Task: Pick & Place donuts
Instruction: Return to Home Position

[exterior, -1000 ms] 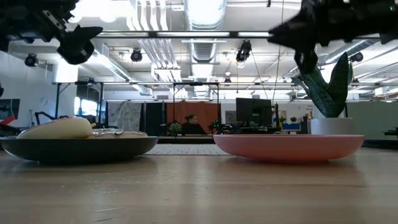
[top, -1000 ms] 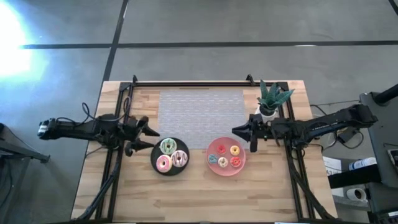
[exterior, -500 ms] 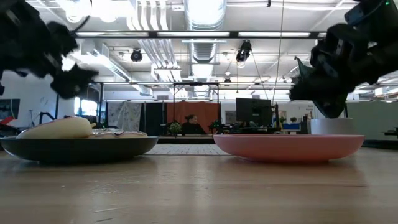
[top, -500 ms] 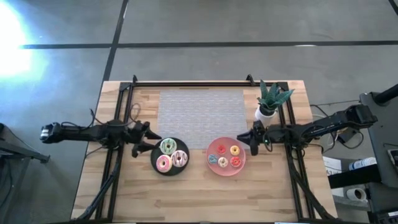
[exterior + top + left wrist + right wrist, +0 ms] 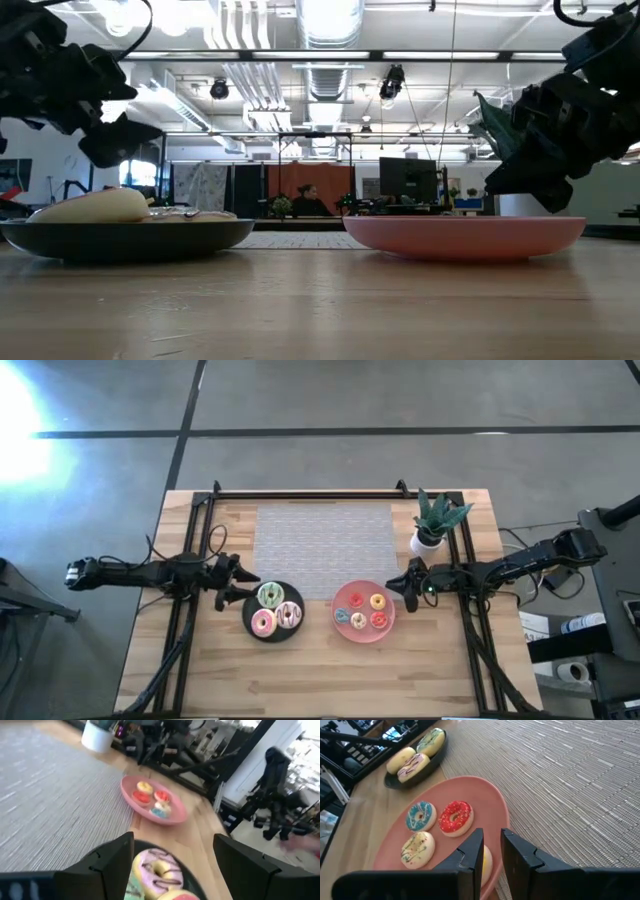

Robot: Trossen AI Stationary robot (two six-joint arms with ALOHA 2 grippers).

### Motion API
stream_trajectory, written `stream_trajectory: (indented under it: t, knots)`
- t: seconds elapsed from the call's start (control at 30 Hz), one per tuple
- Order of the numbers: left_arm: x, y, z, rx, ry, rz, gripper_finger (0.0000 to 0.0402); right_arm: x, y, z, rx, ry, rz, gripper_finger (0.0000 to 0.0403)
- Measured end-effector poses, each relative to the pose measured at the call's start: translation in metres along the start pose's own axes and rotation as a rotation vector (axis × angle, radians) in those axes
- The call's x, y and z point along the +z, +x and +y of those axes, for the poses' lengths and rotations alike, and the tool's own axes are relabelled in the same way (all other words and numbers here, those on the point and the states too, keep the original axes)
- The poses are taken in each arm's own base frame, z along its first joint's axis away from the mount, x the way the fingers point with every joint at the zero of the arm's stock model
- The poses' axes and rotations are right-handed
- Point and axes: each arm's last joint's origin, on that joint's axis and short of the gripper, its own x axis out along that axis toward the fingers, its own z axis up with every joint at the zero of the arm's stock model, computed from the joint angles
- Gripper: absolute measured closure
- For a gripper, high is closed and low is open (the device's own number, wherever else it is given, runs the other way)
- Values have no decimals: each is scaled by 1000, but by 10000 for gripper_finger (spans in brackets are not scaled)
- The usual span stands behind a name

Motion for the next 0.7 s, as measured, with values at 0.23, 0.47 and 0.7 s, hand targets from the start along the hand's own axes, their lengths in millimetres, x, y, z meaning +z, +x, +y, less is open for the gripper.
stream_trajectory:
  t: [0.23, 0.47, 0.7]
  knots:
    - [14, -15, -6, -77, 21, -194, 154, 0, 0, 0, 1, 1, -1, 344]
    - [19, -17, -10, -113, 27, -254, 154, 0, 0, 0, 1, 0, -2, 344]
    - [17, -16, -8, -101, 11, -229, 154, 0, 0, 0, 1, 0, -2, 344]
